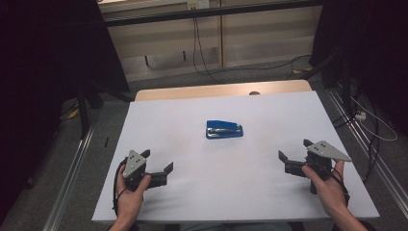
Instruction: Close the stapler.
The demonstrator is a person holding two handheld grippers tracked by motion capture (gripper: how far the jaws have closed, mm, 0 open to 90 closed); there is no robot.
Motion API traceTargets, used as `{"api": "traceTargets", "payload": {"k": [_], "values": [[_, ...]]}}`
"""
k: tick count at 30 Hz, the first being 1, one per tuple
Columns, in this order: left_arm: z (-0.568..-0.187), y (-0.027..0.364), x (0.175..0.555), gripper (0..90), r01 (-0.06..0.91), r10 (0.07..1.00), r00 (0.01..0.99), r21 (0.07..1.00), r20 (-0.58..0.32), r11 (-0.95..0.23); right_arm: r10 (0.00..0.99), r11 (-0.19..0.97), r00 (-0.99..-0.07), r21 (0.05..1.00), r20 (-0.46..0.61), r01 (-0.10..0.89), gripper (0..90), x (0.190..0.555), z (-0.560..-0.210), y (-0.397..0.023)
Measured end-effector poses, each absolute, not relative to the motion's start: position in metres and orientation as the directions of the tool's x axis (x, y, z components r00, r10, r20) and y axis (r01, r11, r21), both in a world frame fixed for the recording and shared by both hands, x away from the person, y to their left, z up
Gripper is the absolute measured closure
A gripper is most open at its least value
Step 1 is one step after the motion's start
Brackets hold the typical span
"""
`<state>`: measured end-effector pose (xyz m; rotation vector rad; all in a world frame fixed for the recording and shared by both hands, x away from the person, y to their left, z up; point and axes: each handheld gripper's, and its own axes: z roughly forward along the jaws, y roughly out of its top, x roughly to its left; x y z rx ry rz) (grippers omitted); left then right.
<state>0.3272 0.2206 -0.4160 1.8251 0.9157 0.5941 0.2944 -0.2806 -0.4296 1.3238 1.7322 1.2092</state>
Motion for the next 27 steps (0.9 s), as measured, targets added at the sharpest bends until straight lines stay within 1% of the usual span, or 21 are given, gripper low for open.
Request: {"api": "traceTargets", "payload": {"k": [5,7,10,17,27], "values": [[-0.4175,0.2234,0.3256,3.5,0.333,0.813,0.582,0.916,-0.015,-0.222,0.959,0.075,-0.283,0.925,0.036,0.372,3.2,0.2898,-0.4343,-0.2828],[-0.4186,0.2249,0.3238,3.5,0.338,0.807,0.59,0.915,-0.024,-0.221,0.957,0.079,-0.288,0.926,0.033,0.369,3.2,0.2871,-0.4355,-0.2819],[-0.4188,0.224,0.3227,3.5,0.331,0.806,0.592,0.916,-0.015,-0.226,0.955,0.067,-0.294,0.931,0.045,0.359,3.0,0.2859,-0.4341,-0.2821],[-0.419,0.2242,0.3253,3.5,0.351,0.81,0.585,0.913,-0.041,-0.207,0.956,0.064,-0.289,0.934,0.043,0.35,2.9,0.2878,-0.4351,-0.2807],[-0.42,0.2245,0.3278,3.5,0.354,0.812,0.583,0.912,-0.04,-0.208,0.956,0.068,-0.29,0.934,0.039,0.351,2.9,0.2921,-0.4367,-0.2772]]}}
